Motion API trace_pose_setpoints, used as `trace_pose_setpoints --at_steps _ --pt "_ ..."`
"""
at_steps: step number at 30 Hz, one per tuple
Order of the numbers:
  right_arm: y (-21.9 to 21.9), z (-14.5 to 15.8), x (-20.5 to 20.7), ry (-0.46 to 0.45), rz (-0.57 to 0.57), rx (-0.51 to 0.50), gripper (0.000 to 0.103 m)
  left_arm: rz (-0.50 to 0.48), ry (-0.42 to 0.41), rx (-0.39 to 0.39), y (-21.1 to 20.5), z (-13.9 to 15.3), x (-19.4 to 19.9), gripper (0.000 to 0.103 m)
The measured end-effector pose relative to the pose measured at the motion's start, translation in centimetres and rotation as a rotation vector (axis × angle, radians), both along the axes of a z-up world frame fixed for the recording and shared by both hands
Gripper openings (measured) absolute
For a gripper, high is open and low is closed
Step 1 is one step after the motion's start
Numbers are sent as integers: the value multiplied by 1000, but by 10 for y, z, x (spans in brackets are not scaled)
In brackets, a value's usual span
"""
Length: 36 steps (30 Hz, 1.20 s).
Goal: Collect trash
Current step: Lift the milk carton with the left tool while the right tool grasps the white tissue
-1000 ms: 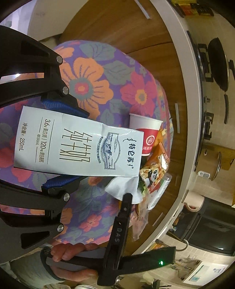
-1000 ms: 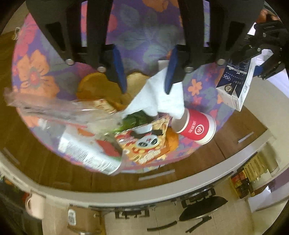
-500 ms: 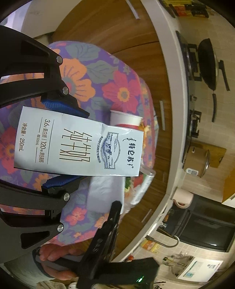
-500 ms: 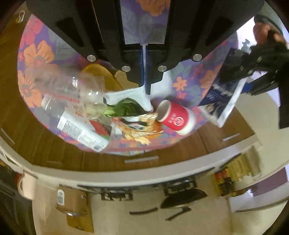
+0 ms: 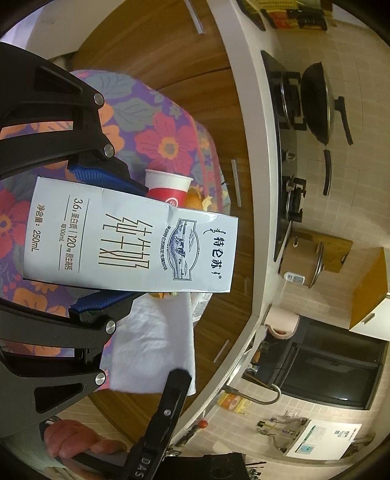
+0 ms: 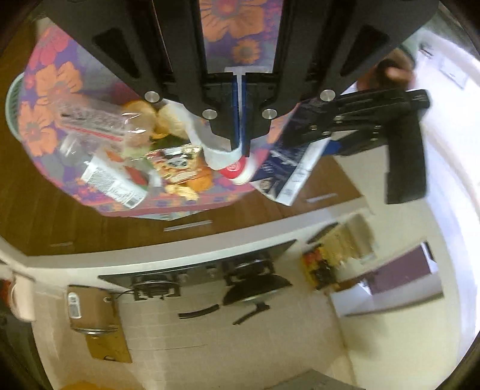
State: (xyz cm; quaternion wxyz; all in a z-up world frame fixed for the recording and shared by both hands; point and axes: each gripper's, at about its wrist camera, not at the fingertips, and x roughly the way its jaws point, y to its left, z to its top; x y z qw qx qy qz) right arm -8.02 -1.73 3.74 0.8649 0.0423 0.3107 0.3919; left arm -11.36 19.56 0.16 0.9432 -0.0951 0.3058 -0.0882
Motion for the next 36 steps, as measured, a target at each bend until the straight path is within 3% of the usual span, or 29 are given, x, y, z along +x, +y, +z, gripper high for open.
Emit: trace_pose_setpoints --at_steps 7,11,15,16,19,20,26,31,33,34,35,36 --pt "-18 -64 0 109 -110 -165 0 -7 31 9 -2 -13 3 55" --pt "-20 -98 4 127 -169 -294 0 -18 46 5 -4 -18 9 55" --pt "-29 -120 4 160 -151 -384 7 -31 54 32 -11 -20 11 55" --pt "-35 -123 1 165 -143 -398 16 -38 55 36 -12 -21 11 55" --pt "-56 -123 -7 154 -145 -390 64 -42 61 37 -14 -23 12 55" --pt "-61 -120 -9 144 -150 -376 65 -43 65 35 -14 -25 12 55" --pt "-52 -99 -3 63 -136 -332 65 -57 81 38 -23 -29 17 55" --pt "-21 -118 18 76 -93 -349 64 -61 88 41 -28 -30 15 55" --pt "-17 -126 23 98 -91 -359 52 -58 92 44 -29 -30 14 55" --pt "-17 -130 24 122 -79 -354 33 -57 95 46 -30 -31 14 55" --pt "-16 -132 24 133 -74 -350 23 -58 97 45 -31 -32 14 55" --pt "-16 -133 24 131 -71 -353 19 -58 100 44 -32 -32 14 55"
